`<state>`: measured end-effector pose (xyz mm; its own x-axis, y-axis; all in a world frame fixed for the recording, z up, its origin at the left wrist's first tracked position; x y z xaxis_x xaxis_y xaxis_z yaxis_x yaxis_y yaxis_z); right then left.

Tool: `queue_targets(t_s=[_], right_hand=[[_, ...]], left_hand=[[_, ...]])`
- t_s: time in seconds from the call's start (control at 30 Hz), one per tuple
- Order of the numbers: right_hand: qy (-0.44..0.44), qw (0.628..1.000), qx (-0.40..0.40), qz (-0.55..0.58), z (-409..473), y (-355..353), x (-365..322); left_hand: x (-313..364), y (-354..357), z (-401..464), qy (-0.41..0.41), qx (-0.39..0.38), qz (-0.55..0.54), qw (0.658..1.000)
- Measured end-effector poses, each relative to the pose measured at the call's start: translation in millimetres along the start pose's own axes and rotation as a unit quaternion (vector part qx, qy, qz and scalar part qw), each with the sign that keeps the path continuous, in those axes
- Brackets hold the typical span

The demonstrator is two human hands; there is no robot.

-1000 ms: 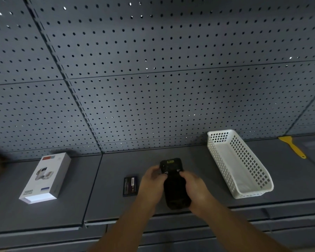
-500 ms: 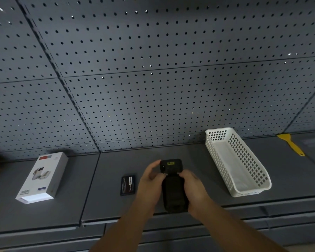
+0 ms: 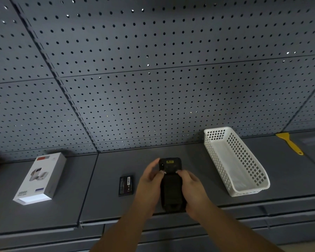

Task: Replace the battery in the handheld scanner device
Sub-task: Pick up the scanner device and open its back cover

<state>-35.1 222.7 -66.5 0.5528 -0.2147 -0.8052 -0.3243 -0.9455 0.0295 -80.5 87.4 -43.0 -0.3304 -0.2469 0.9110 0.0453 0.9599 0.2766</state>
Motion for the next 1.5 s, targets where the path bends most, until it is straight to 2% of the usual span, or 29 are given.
queue_targets(t_s=[0.53,0.67,0.77,1.0,1.1,1.2,1.3,1.37,1.5], right_hand=[[-0.015,0.999,-0.028,0.021,3,0,5],[-0.016,0.998,-0.045,0.027,6,4,6],[0.016,0.995,-0.067,0.067,8,10,14],[0.044,0.968,-0.187,0.16,7,24,21],[0.047,0.954,-0.234,0.183,-1,31,17],[0.058,0.955,-0.233,0.173,1,31,20],[0.065,0.955,-0.236,0.168,4,33,26],[0.064,0.955,-0.241,0.163,5,34,27],[0.075,0.952,-0.247,0.165,9,36,31]], left_hand=[[-3,-5,6,-0.021,-0.008,-0.029,0.999],[1,-4,5,-0.007,-0.009,0.014,1.0],[6,-3,5,0.006,-0.005,0.051,0.999],[23,-1,7,0.058,-0.002,0.18,0.982],[32,2,3,0.098,-0.005,0.297,0.95],[43,12,-9,0.188,-0.015,0.4,0.897],[40,20,-15,0.222,-0.032,0.475,0.851],[38,21,-16,0.222,-0.027,0.496,0.839],[34,22,-14,0.18,-0.029,0.5,0.846]])
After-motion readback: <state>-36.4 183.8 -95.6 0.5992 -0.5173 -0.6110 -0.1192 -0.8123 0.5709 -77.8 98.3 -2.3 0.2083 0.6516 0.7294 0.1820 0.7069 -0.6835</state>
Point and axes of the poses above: each hand's wrist, its own z-axis towards the middle knuckle, its own y-axis out of the palm, x = y × z, the point moved 9 cm from there along z, towards the middle knuckle, and after that the axes turned 11 degrees about -z, right-handed, at the moved point
